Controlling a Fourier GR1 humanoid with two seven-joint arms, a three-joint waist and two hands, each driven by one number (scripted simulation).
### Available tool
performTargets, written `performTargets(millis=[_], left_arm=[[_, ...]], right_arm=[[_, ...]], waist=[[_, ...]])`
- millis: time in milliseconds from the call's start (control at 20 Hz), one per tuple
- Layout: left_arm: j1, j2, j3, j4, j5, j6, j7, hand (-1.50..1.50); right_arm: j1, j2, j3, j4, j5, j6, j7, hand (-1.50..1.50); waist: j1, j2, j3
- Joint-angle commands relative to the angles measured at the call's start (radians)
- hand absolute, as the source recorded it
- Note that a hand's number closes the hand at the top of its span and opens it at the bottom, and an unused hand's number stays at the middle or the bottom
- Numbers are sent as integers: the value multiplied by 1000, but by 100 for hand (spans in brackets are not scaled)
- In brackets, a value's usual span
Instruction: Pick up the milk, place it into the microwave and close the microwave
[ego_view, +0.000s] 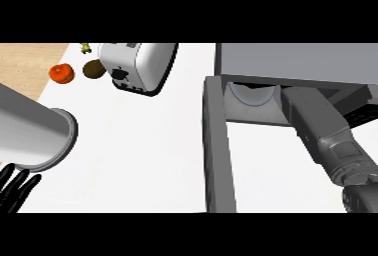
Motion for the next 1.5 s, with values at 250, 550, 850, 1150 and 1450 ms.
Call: performTargets(millis=[250,550,850,1150,1450], left_arm=[[14,-55,-142,81,-166,-140,-32,-150],[-97,-96,-160,177,-333,-122,-75,-150],[-154,-145,-233,222,-461,-90,-88,-150],[-248,-173,-262,343,-575,-24,-142,150],[-309,-160,-295,405,-684,6,-151,150]], right_arm=[[91,41,-54,-34,-77,317,-91,-150],[238,116,-49,-76,-102,424,-190,-150],[393,174,18,-153,-75,418,-199,-150],[594,127,68,-237,-48,437,-238,-150],[799,77,76,-408,-80,480,-259,-150]], waist=[[-61,-41,-10],[-94,-52,-12],[-126,-65,-13],[-160,-70,-15],[-162,-69,-16]])
